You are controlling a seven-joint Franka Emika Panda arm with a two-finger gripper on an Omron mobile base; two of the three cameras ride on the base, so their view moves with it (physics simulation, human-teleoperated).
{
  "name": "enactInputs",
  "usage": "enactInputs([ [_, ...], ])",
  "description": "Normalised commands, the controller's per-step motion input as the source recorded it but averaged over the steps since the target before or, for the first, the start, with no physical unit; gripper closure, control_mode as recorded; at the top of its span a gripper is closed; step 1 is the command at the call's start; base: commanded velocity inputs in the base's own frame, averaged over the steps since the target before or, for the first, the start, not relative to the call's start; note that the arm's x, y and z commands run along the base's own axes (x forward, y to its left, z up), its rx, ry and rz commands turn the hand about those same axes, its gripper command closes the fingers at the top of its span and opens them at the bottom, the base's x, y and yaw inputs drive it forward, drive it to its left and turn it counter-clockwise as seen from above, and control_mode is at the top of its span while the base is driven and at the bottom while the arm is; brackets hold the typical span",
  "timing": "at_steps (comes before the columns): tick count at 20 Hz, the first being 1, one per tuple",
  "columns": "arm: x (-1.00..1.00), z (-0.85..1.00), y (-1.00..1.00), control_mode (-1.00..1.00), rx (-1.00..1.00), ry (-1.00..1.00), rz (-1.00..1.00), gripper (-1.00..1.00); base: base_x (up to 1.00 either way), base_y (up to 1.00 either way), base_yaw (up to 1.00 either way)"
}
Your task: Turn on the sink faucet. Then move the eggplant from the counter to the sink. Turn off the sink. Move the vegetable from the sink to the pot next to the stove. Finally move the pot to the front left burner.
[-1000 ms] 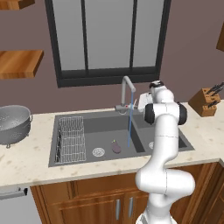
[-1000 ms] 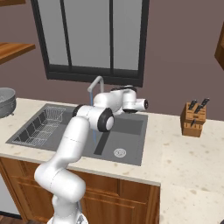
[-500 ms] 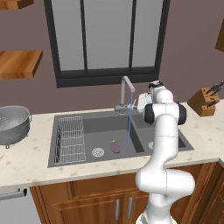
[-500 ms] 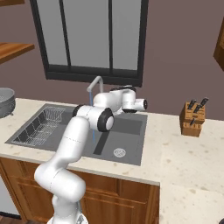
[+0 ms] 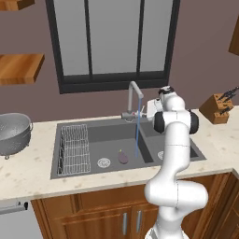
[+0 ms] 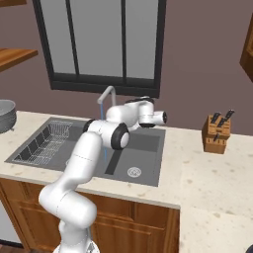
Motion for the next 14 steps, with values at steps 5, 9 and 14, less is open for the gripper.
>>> enactInputs([
  [5,0.00,0.05,0.50,-1.00,0.00,0.00,0.12,-1.00,0.00,0.00,0.00],
  [9,0.00,0.11,0.53,-1.00,0.00,0.00,0.11,-1.00,0.00,0.00,0.00],
  [14,0.00,0.17,0.57,-1.00,0.00,0.00,0.11,-1.00,0.00,0.00,0.00],
])
